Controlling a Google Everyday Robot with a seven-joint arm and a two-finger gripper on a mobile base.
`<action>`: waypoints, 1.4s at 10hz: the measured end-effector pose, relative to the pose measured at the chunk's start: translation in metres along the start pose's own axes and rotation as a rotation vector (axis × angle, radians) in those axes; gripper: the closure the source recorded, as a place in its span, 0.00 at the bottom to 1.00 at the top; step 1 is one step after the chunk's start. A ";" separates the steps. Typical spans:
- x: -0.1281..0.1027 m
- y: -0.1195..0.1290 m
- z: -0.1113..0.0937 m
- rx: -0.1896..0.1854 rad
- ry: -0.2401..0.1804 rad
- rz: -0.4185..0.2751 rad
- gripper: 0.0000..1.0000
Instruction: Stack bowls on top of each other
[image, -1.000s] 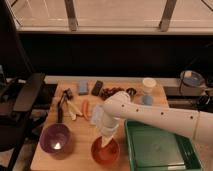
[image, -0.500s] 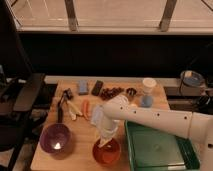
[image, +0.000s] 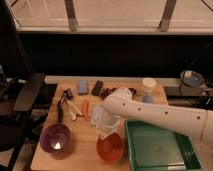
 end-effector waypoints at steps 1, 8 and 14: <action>-0.003 -0.007 -0.021 0.026 0.016 -0.023 1.00; -0.116 -0.104 -0.062 0.182 -0.033 -0.343 1.00; -0.244 -0.188 -0.035 0.189 -0.142 -0.586 1.00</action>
